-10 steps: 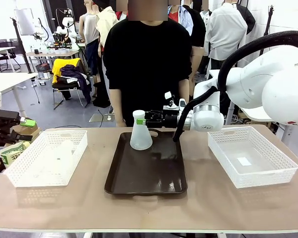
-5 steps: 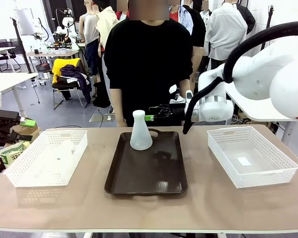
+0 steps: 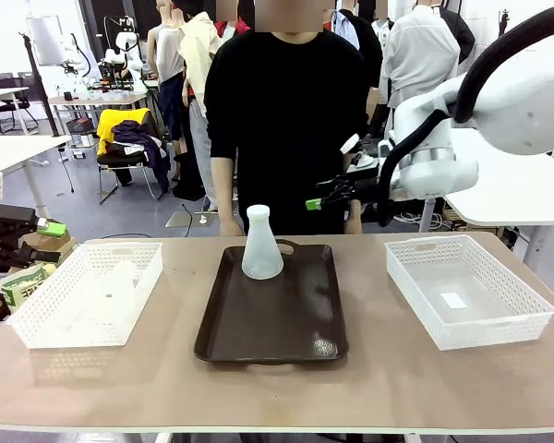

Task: Prepare the laboratory tools.
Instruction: Pick up the Big flask that the person points to.

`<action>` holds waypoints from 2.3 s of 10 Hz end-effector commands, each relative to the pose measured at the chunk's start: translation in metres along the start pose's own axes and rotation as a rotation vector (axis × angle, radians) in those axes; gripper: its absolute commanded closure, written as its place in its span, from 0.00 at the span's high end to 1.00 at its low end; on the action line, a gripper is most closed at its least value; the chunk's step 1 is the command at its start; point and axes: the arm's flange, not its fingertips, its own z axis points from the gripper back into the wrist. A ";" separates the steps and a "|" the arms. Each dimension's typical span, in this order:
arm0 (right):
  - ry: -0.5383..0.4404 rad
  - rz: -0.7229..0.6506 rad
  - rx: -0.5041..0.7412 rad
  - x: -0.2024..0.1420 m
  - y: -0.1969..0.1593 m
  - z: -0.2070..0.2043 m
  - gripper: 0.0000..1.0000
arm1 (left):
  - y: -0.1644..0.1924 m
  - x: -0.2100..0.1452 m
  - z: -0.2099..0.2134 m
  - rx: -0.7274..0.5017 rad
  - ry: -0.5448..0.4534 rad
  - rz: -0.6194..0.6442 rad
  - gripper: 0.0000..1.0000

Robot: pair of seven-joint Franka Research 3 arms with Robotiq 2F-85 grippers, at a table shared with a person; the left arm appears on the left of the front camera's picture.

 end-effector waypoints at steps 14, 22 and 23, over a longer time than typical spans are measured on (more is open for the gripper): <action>0.072 -0.163 -0.379 -0.015 0.036 0.159 1.00 | 0.000 0.000 0.001 -0.015 -0.010 -0.008 1.00; 0.072 -0.163 -0.379 -0.015 0.036 0.159 1.00 | -0.001 0.006 -0.004 0.062 0.000 0.037 1.00; 0.072 -0.163 -0.379 -0.015 0.036 0.159 1.00 | -0.004 0.016 -0.008 0.131 -0.002 0.082 1.00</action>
